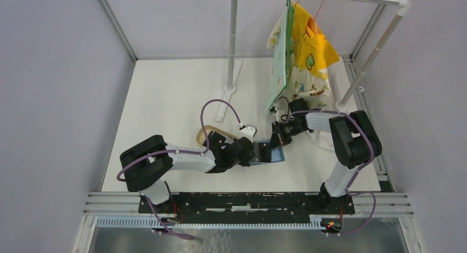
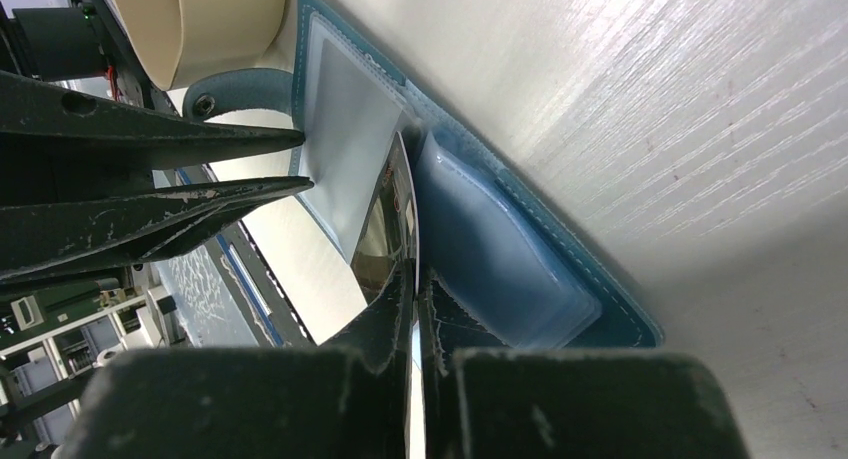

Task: Put the credit cards into the card holder
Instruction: Insert the credit card into the card holder.

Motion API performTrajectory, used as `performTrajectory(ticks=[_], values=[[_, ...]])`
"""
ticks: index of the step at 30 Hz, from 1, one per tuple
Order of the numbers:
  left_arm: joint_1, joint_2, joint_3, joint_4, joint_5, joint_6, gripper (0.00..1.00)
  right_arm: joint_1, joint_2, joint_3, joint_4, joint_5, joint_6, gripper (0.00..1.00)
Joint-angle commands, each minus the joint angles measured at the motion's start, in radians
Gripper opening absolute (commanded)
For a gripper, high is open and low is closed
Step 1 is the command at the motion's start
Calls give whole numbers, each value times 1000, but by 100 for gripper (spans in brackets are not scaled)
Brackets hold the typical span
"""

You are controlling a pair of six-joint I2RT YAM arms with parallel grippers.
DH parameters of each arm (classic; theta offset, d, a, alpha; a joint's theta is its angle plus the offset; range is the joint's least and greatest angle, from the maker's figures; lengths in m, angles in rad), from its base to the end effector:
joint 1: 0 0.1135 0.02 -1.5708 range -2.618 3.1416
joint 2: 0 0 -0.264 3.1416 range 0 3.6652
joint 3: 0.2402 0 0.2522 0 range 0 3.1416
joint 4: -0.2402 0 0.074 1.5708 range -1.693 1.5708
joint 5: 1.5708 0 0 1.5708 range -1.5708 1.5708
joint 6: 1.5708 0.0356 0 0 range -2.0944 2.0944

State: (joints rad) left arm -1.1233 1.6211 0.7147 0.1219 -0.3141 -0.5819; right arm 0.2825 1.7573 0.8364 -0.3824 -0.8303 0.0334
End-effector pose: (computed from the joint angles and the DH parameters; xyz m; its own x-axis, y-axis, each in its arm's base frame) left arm 0.1431 -0.2728 0.1451 -0.6746 0.1976 -0.7112 0.4693 0.8585 -0.2066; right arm 0.2720 0.1063 0.1197 -0.9382 -0.2489 -0.2404 -0.3443 0.6022 0.7203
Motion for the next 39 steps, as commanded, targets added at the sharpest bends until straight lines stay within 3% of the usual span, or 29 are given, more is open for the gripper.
performTrajectory(ticks=[1, 16, 39], values=[[-4, 44, 17, -10, 9, 5, 29, 10, 45, 34, -70, 108, -70, 4], [-2, 27, 16, -13, 4, 17, 29, 4, 134, 124, -203, 184, -101, 3], [-2, 45, 28, -7, 7, 33, 29, 28, 196, 183, -226, 160, -92, 4]])
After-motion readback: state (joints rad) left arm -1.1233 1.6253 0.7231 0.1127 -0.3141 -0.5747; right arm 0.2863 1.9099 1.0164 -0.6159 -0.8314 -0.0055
